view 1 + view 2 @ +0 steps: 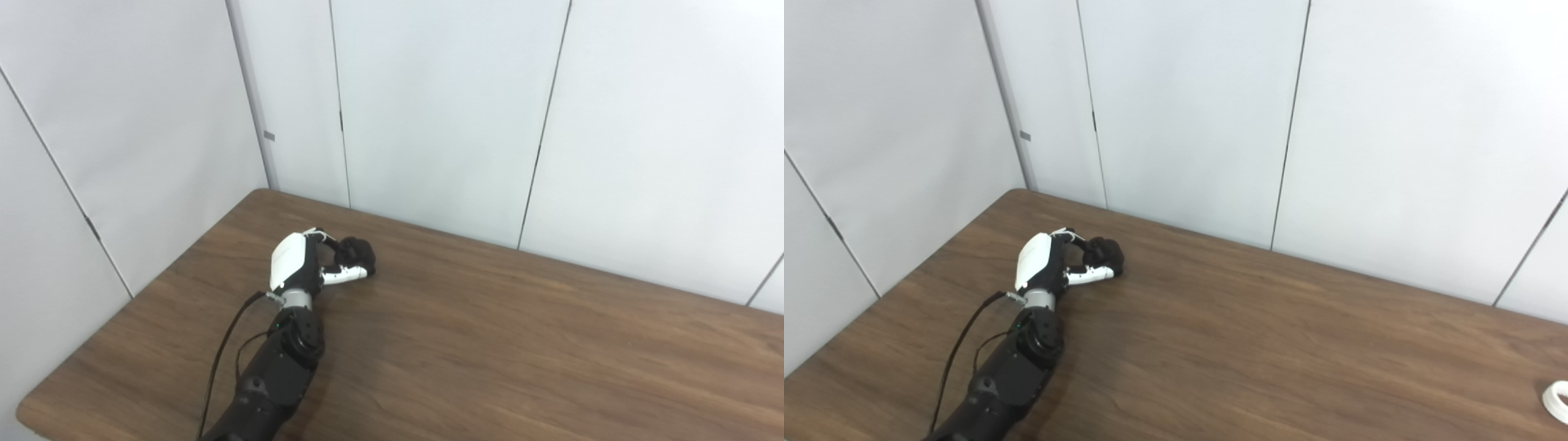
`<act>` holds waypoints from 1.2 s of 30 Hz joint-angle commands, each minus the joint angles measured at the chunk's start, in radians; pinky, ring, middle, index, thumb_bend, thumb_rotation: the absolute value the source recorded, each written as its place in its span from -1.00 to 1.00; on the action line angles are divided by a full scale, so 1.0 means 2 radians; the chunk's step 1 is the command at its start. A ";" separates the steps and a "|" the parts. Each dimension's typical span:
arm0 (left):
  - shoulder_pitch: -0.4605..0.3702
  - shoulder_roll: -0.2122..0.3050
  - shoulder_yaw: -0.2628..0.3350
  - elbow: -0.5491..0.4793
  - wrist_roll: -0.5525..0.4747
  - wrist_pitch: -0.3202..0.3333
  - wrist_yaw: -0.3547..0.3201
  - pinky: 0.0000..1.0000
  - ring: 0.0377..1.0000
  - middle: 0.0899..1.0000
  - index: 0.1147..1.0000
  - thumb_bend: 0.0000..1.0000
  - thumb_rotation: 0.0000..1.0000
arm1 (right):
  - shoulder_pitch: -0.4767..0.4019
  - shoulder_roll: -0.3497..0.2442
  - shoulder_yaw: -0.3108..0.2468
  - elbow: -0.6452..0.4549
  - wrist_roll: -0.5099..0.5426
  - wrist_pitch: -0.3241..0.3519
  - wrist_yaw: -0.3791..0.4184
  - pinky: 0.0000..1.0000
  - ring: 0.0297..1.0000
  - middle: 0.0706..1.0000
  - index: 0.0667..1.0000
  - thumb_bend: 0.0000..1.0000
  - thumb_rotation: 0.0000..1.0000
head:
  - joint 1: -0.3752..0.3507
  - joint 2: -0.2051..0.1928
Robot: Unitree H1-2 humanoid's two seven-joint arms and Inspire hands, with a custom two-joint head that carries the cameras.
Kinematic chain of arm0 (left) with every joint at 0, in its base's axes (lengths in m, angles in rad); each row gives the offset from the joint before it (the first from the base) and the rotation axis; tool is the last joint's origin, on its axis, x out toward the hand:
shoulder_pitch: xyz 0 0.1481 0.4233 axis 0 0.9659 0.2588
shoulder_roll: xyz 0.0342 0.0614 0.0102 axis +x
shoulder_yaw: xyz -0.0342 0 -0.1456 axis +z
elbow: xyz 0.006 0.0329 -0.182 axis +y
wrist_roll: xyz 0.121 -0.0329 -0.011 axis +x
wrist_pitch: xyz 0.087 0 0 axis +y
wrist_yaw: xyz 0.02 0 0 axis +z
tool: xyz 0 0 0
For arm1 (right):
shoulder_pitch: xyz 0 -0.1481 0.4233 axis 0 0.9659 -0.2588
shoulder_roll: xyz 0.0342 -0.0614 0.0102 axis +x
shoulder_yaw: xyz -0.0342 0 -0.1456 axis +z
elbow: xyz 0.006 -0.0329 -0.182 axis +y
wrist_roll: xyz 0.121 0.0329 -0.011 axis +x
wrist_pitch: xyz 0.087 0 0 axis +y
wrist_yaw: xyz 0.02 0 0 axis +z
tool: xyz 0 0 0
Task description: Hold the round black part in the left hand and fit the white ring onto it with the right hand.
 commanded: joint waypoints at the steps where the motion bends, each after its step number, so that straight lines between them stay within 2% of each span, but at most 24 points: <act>1: -0.016 0.021 -0.009 -0.019 0.010 -0.015 0.001 1.00 0.82 0.76 -0.19 0.03 -0.91 | 0.016 0.003 0.003 0.016 -0.006 0.016 -0.001 1.00 1.00 1.00 1.00 0.31 0.77 | -0.002 0.001; 7: -0.006 0.038 -0.058 -0.042 0.045 -0.009 -0.016 1.00 0.82 0.79 -0.19 0.03 -0.91 | 0.013 0.004 0.009 0.014 -0.002 0.016 0.001 1.00 1.00 1.00 1.00 0.30 0.78 | -0.009 0.003; 11: 0.003 0.047 -0.094 -0.067 0.070 -0.008 -0.042 1.00 0.85 0.79 -0.18 0.03 -0.91 | 0.011 0.007 0.011 0.009 -0.006 0.021 -0.003 1.00 1.00 1.00 1.00 0.32 0.79 | -0.013 0.003; 18: 0.019 0.054 -0.151 -0.110 0.110 -0.021 -0.079 1.00 0.85 0.77 -0.18 0.04 -0.91 | 0.006 -0.003 0.022 0.009 0.009 0.021 0.012 1.00 1.00 1.00 1.00 0.43 0.76 | -0.023 0.005; 21: 0.025 0.055 -0.173 -0.125 0.129 -0.042 -0.084 1.00 0.82 0.75 -0.18 0.04 -0.90 | 0.007 -0.005 0.028 0.001 0.013 0.025 0.014 1.00 1.00 1.00 1.00 0.42 0.77 | -0.027 0.007; 27: 0.038 0.050 -0.198 -0.161 0.147 -0.066 -0.106 1.00 0.81 0.73 -0.18 0.04 -0.90 | 0.009 0.001 0.032 -0.013 0.018 0.037 0.008 1.00 1.00 1.00 1.00 0.32 0.77 | -0.040 0.014; 36: 0.051 0.051 -0.238 -0.210 0.181 -0.096 -0.147 1.00 0.96 0.82 -0.18 0.04 -0.90 | 0.013 0.018 0.037 -0.031 0.006 0.046 -0.011 1.00 1.00 1.00 1.00 0.23 0.78 | -0.073 0.027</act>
